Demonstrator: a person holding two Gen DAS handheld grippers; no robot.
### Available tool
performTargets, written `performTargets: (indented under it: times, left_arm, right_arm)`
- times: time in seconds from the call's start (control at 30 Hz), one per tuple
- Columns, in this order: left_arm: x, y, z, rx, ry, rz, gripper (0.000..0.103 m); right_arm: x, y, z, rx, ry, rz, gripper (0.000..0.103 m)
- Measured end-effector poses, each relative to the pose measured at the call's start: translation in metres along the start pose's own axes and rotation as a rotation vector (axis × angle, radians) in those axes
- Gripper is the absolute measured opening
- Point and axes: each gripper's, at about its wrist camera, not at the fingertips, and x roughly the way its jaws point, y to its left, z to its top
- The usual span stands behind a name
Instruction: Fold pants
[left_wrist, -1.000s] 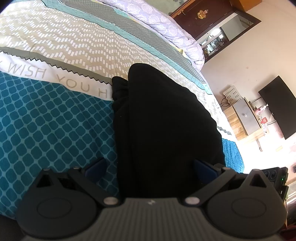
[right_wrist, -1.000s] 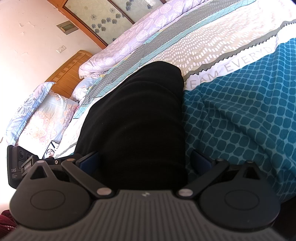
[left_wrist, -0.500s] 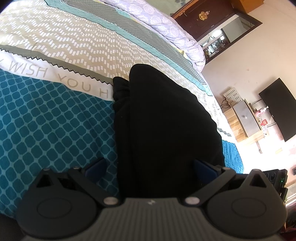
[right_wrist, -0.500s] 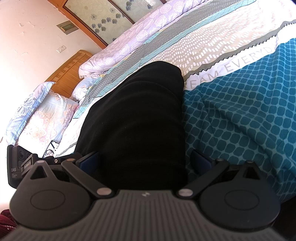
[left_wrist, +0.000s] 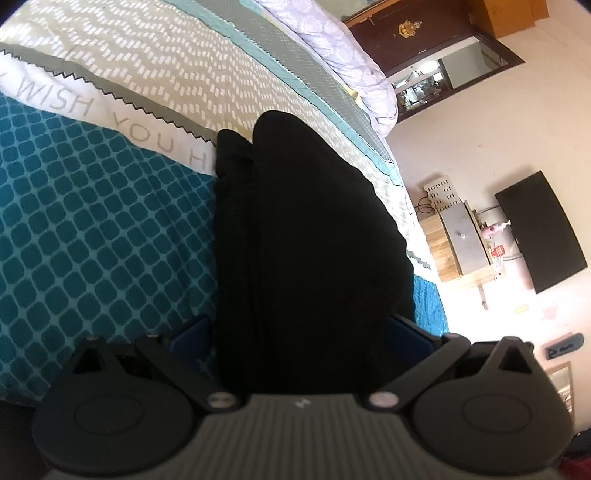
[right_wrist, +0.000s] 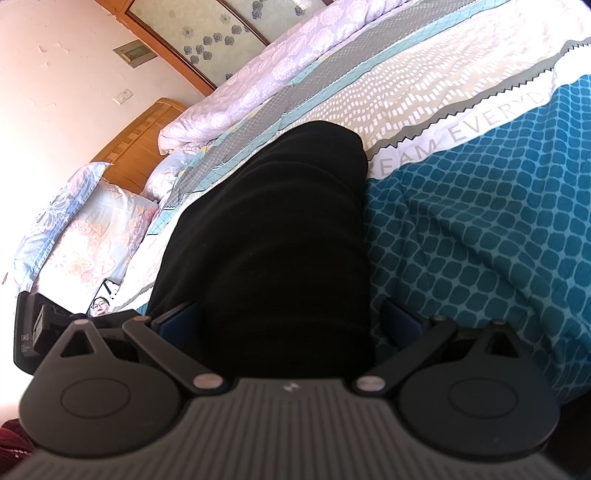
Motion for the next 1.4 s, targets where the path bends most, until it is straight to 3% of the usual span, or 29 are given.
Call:
performTargets:
  times: [0.37, 0.53, 0.67, 0.7, 0.73, 0.83, 0.87, 0.9, 0.97, 1.07, 1.13, 1.2, 1.23, 1.3, 1.4]
  left_arm:
    - [0.008, -0.002, 0.002, -0.018, -0.014, 0.003, 0.103]
    - [0.006, 0.009, 0.007, -0.074, -0.019, -0.036, 0.103]
    - [0.009, 0.007, 0.010, -0.076, -0.030, -0.025, 0.103]
    - [0.012, 0.005, 0.012, -0.061, -0.032, -0.016, 0.102]
    - [0.016, 0.001, 0.014, -0.030, -0.028, -0.004, 0.102]
    - [0.034, -0.013, 0.018, 0.040, 0.012, 0.014, 0.086]
    - [0.038, -0.019, 0.018, 0.071, 0.014, 0.034, 0.072]
    - [0.038, -0.024, 0.017, 0.092, 0.016, 0.027, 0.064]
    - [0.034, -0.035, 0.018, 0.118, 0.001, -0.028, 0.052]
    - [0.038, -0.051, 0.015, 0.184, -0.006, -0.054, 0.050]
    - [0.052, -0.053, 0.013, 0.205, 0.021, -0.002, 0.053]
    - [0.062, -0.042, 0.012, 0.148, 0.046, 0.028, 0.070]
    - [0.062, -0.035, 0.013, 0.111, 0.047, 0.007, 0.071]
    - [0.057, -0.027, 0.014, 0.052, 0.039, -0.030, 0.087]
    - [0.045, -0.020, 0.016, 0.026, -0.010, -0.023, 0.103]
  right_arm:
    - [-0.002, -0.001, 0.001, 0.009, 0.005, 0.011, 0.103]
    - [-0.006, -0.008, 0.006, 0.062, 0.024, 0.037, 0.103]
    - [-0.007, -0.013, 0.012, 0.109, 0.041, 0.046, 0.103]
    - [-0.007, -0.014, 0.014, 0.114, 0.048, 0.050, 0.101]
    - [-0.005, -0.014, 0.016, 0.113, 0.059, 0.052, 0.080]
    - [-0.002, -0.009, 0.021, 0.116, 0.097, 0.044, 0.062]
    - [-0.007, -0.009, 0.023, 0.121, 0.092, 0.054, 0.059]
    - [-0.015, -0.007, 0.026, 0.114, 0.070, 0.065, 0.051]
    - [-0.032, 0.000, 0.028, 0.062, 0.003, 0.059, 0.049]
    - [-0.049, 0.000, 0.027, 0.015, -0.060, 0.014, 0.049]
    - [-0.044, -0.008, 0.021, 0.047, -0.029, -0.020, 0.051]
    - [-0.036, -0.021, 0.012, 0.117, 0.002, -0.037, 0.056]
    - [-0.036, -0.028, 0.010, 0.162, 0.003, -0.018, 0.060]
    - [-0.035, -0.040, 0.009, 0.241, 0.011, 0.005, 0.063]
    - [-0.038, -0.044, 0.012, 0.266, 0.015, 0.025, 0.070]
